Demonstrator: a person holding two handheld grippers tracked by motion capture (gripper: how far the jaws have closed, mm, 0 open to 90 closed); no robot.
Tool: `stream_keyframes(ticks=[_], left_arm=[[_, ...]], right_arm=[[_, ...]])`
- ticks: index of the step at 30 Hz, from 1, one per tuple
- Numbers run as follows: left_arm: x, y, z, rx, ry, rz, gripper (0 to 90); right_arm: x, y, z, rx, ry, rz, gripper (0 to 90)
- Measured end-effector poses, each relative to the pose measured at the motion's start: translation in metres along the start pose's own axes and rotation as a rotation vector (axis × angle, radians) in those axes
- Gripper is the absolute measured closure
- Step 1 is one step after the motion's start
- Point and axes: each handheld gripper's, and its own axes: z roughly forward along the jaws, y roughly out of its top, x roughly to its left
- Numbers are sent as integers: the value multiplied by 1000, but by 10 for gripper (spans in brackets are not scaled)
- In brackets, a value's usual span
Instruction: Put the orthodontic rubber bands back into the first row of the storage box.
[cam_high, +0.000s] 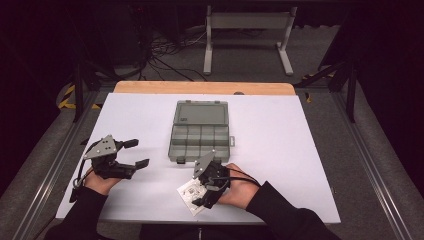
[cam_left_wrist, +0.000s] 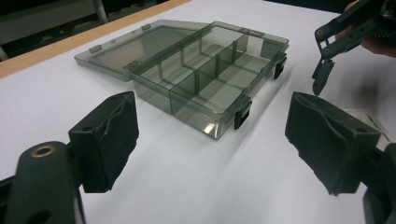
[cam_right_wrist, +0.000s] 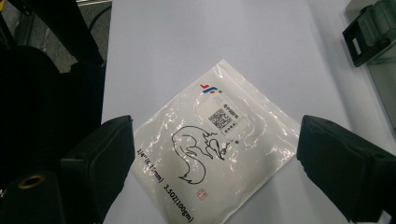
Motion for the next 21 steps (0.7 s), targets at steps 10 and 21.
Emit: stream_keyframes(ticks=[10,21], left_arm=[[0,0,0,1,-1,-4,179],[1,0,0,3,-2,1,179]], right_arm=[[-3,-3,10,5,0,-1,119],[-5,-6,19,13,-12,14,120]])
